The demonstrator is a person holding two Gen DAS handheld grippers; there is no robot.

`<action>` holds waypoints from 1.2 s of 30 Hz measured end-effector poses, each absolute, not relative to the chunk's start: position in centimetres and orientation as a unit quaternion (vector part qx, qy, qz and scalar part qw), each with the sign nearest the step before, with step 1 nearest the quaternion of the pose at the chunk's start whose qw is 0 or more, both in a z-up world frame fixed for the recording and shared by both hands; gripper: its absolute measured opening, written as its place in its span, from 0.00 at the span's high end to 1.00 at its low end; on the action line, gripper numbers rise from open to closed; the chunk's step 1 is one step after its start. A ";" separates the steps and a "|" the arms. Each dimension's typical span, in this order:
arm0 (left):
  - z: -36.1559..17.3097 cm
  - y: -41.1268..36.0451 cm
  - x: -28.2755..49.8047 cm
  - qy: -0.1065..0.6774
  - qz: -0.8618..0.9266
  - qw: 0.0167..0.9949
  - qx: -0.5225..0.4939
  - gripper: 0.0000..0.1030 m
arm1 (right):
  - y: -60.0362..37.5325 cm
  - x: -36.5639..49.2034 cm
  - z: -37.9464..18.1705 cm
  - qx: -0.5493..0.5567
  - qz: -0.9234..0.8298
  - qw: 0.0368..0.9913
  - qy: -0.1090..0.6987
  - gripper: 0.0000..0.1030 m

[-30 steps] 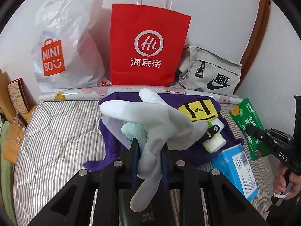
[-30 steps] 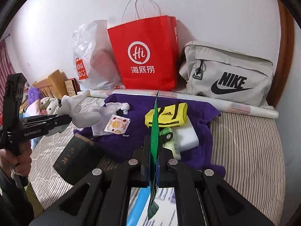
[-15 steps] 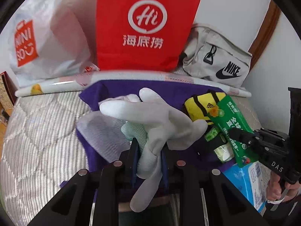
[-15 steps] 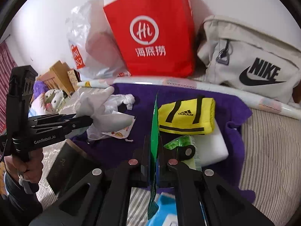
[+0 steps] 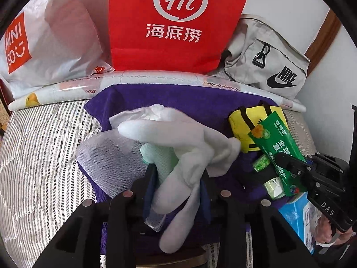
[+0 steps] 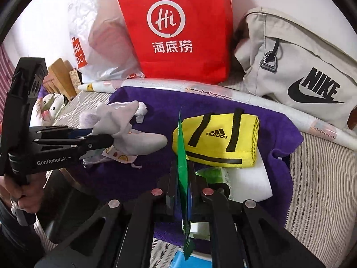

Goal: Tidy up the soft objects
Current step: 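Open both grippers to drop the glove and green wrapper onto the towel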

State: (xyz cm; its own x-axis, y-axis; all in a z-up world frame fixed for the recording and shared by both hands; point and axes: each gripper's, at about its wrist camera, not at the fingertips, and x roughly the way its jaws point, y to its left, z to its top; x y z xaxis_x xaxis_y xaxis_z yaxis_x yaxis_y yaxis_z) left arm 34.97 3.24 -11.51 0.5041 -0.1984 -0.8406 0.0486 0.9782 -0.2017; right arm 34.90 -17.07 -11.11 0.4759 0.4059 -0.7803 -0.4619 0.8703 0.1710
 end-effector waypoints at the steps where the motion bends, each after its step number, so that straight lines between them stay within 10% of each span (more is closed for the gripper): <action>1: -11.5 3.2 35.0 0.495 -0.071 0.863 -0.076 0.57 | -17.1 34.9 -11.1 -0.034 0.250 0.859 0.445 0.93; 7: -10.3 3.0 33.8 0.481 -0.063 0.872 -0.064 0.34 | -17.8 33.7 -9.9 -0.042 0.236 0.874 0.423 0.61; 36: -0.5 1.2 14.6 0.390 -0.017 0.919 -0.054 0.13 | -24.4 15.4 -0.7 0.005 0.138 0.934 0.330 0.08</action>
